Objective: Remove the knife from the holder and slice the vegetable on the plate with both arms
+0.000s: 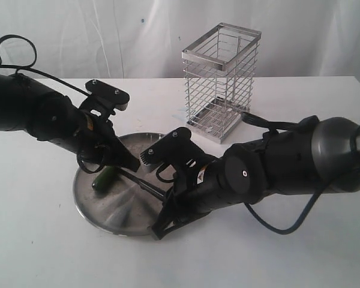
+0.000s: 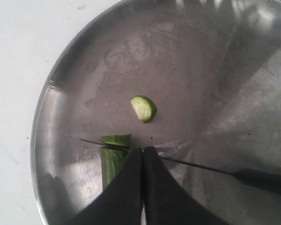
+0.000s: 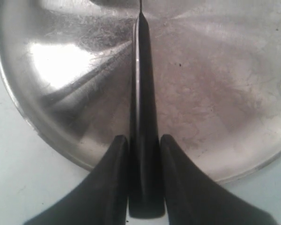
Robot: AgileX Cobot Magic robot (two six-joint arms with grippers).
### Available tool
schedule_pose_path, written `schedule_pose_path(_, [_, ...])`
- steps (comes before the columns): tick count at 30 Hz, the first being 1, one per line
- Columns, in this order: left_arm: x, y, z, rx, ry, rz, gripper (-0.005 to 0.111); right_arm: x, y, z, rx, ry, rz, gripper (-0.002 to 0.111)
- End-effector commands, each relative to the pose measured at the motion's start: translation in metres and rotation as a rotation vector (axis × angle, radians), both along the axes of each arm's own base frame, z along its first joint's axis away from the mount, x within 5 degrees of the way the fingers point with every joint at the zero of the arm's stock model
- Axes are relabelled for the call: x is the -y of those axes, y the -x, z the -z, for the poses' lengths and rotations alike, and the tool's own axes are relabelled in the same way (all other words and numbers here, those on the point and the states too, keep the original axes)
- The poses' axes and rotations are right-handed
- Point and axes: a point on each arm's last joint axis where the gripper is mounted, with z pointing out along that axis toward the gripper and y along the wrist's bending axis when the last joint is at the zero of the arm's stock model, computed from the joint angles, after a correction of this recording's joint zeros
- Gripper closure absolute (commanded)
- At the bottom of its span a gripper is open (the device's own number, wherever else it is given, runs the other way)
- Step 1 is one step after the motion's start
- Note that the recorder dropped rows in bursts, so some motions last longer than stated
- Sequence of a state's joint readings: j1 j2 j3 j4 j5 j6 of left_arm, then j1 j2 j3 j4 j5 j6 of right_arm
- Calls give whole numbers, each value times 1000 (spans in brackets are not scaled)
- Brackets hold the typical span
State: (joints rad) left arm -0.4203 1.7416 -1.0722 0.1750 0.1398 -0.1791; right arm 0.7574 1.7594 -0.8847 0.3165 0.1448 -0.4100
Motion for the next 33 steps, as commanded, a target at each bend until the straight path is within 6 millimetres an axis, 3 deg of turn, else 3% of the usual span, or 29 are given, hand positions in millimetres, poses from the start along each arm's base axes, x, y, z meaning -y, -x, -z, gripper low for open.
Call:
schedule_pose_path(1, [0,2,0,-10,7,-8,107,-1,-2,3,13,4,-7,108])
schedule_pose_path(19, [2,10,11,-4,42,-12,107,-2,-4,10,14,10,-2,108])
schedule_pose_path(27, [15,12,11,41,74,20,107,-2,-4,10,14,10,-2,108])
schedule_pose_path(33, [17,10,41,-42,35,18,107,-2,-3,10,10,12,-3,108])
